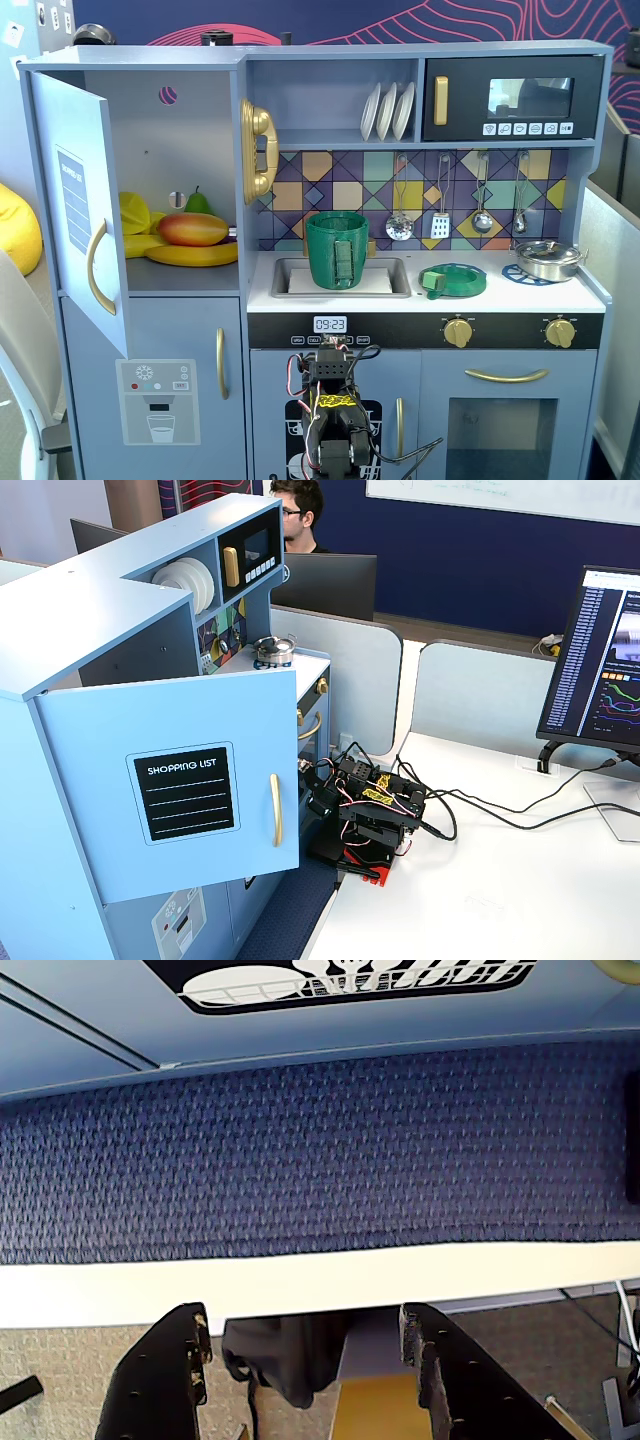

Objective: Pick up the green pineapple from the left cabinet and place it in the green recipient

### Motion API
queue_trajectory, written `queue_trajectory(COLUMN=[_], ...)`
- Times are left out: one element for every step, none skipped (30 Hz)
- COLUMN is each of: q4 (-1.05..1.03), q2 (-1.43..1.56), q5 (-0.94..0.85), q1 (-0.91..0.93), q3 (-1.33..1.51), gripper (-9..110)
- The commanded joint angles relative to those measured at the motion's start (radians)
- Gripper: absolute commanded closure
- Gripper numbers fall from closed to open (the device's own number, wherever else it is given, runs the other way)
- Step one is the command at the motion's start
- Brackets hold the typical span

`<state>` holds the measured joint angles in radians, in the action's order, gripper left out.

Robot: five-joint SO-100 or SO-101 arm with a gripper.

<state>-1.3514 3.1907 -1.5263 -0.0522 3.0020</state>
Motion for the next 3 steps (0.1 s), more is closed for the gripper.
queue_trajectory(q4=[-0.181, -0.181, -0.181], q2=[-0.014, -0.014, -0.014], q5=[0.015, 0.015, 0.014], q1=[0.015, 0.015, 0.015], q3=[-0.005, -0.005, -0.005], gripper=[85, 85, 85])
